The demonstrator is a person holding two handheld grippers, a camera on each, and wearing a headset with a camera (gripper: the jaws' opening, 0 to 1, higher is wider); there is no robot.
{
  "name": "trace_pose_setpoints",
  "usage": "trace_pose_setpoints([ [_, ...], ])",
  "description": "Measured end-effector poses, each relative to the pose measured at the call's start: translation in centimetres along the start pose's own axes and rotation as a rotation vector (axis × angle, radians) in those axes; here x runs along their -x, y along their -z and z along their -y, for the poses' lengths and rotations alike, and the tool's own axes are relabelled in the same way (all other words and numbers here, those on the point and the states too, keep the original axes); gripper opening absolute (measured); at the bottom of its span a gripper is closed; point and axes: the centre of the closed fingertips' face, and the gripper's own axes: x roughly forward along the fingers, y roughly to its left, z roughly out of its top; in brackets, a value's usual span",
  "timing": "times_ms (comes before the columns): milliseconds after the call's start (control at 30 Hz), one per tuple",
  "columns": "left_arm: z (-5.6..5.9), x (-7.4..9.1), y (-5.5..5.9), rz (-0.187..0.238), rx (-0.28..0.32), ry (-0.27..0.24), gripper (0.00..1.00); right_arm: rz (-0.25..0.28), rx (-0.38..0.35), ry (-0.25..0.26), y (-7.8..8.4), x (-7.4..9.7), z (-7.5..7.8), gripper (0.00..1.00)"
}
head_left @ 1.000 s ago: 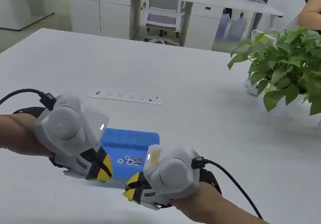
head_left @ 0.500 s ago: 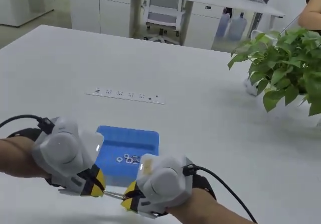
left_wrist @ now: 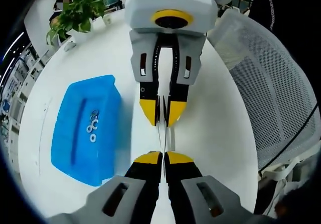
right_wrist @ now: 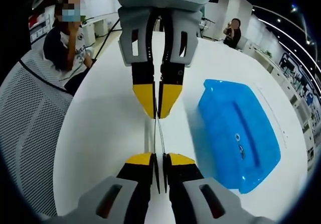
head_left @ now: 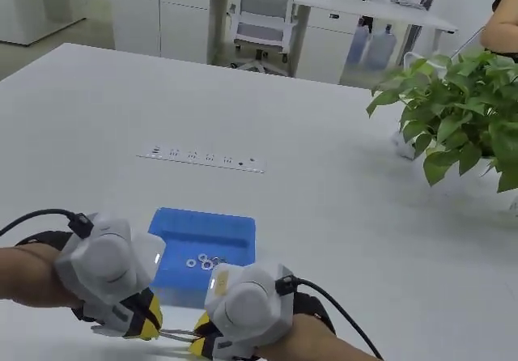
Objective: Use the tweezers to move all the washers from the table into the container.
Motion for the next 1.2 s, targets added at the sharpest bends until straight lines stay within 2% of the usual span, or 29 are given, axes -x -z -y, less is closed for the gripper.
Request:
trace_pose_setpoints([
  [167,0.4,-0.4,0.3,-0.005,0.003,0.017,0.06,-0.013,-0.003,-0.012,0.3,-0.2,-0.5,0.12],
  [400,1.0,-1.1,1.0,-0.022,0.009,0.035,0.06,-0.009,-0.019,-0.010,0.4,-0.1,-0.6,0.15],
  [567,1.3,-1.4,1.1,-0.019,0.017,0.035,0.06,-0.008,-0.030,-0.003,0.5,0.1,-0.7,0.17],
  [733,1.0,-1.3,1.1,-0.015,0.016,0.018,0.06,-0.010,-0.031,-0.002,0.5,0.0,-0.9,0.20],
  [800,1.0,-1.3,1.1,-0.011,0.024,0.017,0.07,-0.013,-0.038,0.002,0.5,0.1,-0.9,0.24],
  [900,0.8,-0.9,1.2,-0.004,0.037,-0.003,0.11,-0.004,-0.058,0.017,0.3,0.8,-0.8,0.27],
  [1000,0.7,-0.3,0.9,0.033,0.086,-0.020,0.18,-0.004,-0.083,0.029,0.5,1.4,-0.5,0.33],
  [1067,0.5,0.3,0.7,0.063,0.113,-0.042,0.22,0.004,-0.102,0.061,0.7,2.1,-0.1,0.36],
  [1100,0.4,0.7,0.4,0.091,0.141,-0.058,0.24,0.019,-0.122,0.077,0.7,2.6,0.2,0.38],
  [1200,0.3,1.6,0.0,0.148,0.196,-0.082,0.31,0.038,-0.175,0.123,1.0,3.7,0.9,0.49],
])
